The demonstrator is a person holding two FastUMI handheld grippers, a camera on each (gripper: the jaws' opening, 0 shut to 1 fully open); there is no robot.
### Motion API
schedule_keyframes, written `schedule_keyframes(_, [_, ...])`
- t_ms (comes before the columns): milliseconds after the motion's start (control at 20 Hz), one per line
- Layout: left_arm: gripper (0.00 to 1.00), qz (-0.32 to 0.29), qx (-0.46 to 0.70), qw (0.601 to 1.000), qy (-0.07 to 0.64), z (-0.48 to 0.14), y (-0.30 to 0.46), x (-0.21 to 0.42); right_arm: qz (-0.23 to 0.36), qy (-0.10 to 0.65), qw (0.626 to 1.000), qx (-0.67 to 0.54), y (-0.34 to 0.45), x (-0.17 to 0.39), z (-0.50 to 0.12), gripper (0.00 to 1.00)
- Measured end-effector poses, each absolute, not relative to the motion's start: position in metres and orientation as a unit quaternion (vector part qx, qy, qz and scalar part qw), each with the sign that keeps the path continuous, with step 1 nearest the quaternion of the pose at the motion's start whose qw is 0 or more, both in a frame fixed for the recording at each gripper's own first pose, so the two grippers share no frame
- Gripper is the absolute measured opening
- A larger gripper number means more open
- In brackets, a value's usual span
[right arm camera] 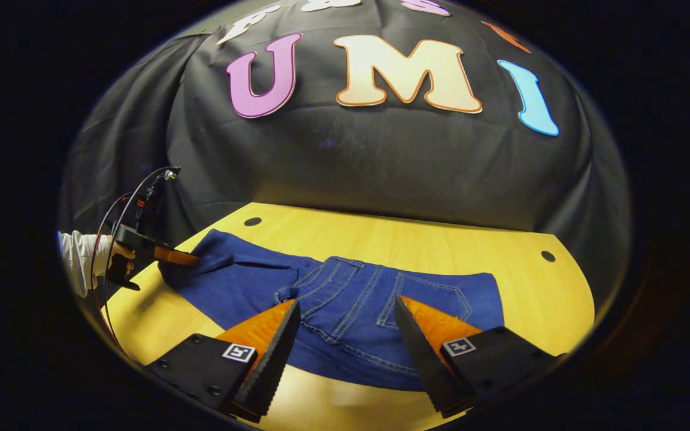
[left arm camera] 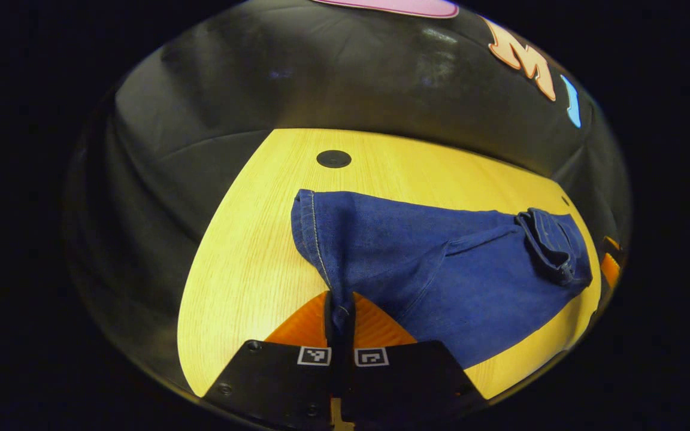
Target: Grasp the waist and the cuffs of the jeans and fold them to make the two legs overlap; first hold the waist and fold one-third of the jeans toward the cuffs, then hold the cuffs and fold the remaining one-third in the same direction to finish folding.
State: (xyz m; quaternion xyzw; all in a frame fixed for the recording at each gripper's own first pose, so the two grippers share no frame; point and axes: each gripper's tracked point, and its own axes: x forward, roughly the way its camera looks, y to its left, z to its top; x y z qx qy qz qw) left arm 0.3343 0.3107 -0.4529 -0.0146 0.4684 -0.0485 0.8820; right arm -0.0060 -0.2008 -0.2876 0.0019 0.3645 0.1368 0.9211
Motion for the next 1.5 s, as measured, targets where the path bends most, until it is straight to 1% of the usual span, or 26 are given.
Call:
schedule_keyframes(50, [0.0, -0.047, -0.008, 0.883, 0.467, -0.445, 0.308, 0.335, 0.135, 0.354, 0.925, 0.001, -0.207, -0.006, -0.279, 0.97])
schedule_keyframes(100, [0.0, -0.044, -0.008, 0.887, 0.46, -0.435, 0.304, 0.336, 0.136, 0.347, 0.928, -0.001, -0.214, -0.009, -0.273, 0.92])
schedule_keyframes(150, [0.0, -0.045, -0.014, 0.891, 0.451, -0.421, 0.297, 0.338, 0.137, 0.344, 0.929, -0.006, -0.222, -0.011, -0.268, 0.97])
schedule_keyframes(300, [0.0, -0.057, -0.038, 0.899, 0.432, -0.389, 0.27, 0.34, 0.136, 0.343, 0.929, -0.014, -0.248, -0.019, -0.258, 0.97])
schedule_keyframes(450, [0.0, -0.071, -0.05, 0.906, 0.414, -0.348, 0.233, 0.344, 0.135, 0.34, 0.931, 0.002, -0.266, -0.026, -0.245, 0.96])
schedule_keyframes(500, [0.0, -0.074, -0.049, 0.907, 0.411, -0.337, 0.221, 0.344, 0.135, 0.338, 0.932, 0.003, -0.271, -0.028, -0.242, 0.94])
schedule_keyframes(650, [0.0, -0.104, -0.026, 0.913, 0.394, -0.305, 0.179, 0.346, 0.135, 0.331, 0.934, 0.003, -0.29, -0.034, -0.23, 0.94])
schedule_keyframes(750, [0.0, -0.125, -0.013, 0.917, 0.378, -0.284, 0.149, 0.35, 0.131, 0.329, 0.935, 0.007, -0.304, -0.04, -0.223, 0.96])
schedule_keyframes(800, [0.0, -0.135, -0.016, 0.919, 0.37, -0.273, 0.133, 0.355, 0.128, 0.328, 0.936, 0.01, -0.312, -0.043, -0.22, 0.96])
schedule_keyframes(850, [0.0, -0.142, -0.027, 0.919, 0.366, -0.264, 0.115, 0.359, 0.125, 0.328, 0.936, 0.012, -0.32, -0.047, -0.217, 0.94])
schedule_keyframes(900, [0.0, -0.15, -0.04, 0.919, 0.363, -0.255, 0.097, 0.362, 0.122, 0.327, 0.937, 0.012, -0.329, -0.051, -0.214, 0.96])
schedule_keyframes(950, [0.0, -0.157, -0.053, 0.919, 0.358, -0.248, 0.081, 0.364, 0.119, 0.326, 0.938, 0.012, -0.338, -0.055, -0.211, 0.94])
schedule_keyframes(1000, [0.0, -0.166, -0.062, 0.919, 0.351, -0.239, 0.064, 0.366, 0.115, 0.325, 0.939, 0.012, -0.348, -0.058, -0.21, 0.96])
schedule_keyframes(1200, [0.0, -0.211, -0.067, 0.912, 0.346, -0.231, -0.006, 0.363, 0.089, 0.33, 0.94, 0.016, -0.39, -0.073, -0.207, 0.96])
schedule_keyframes(1450, [0.0, -0.258, -0.054, 0.892, 0.367, -0.257, -0.094, 0.358, 0.064, 0.332, 0.941, 0.013, -0.432, -0.085, -0.201, 0.96])
schedule_keyframes(1500, [0.0, -0.261, -0.048, 0.889, 0.374, -0.266, -0.105, 0.357, 0.059, 0.332, 0.941, 0.011, -0.439, -0.086, -0.2, 0.93])
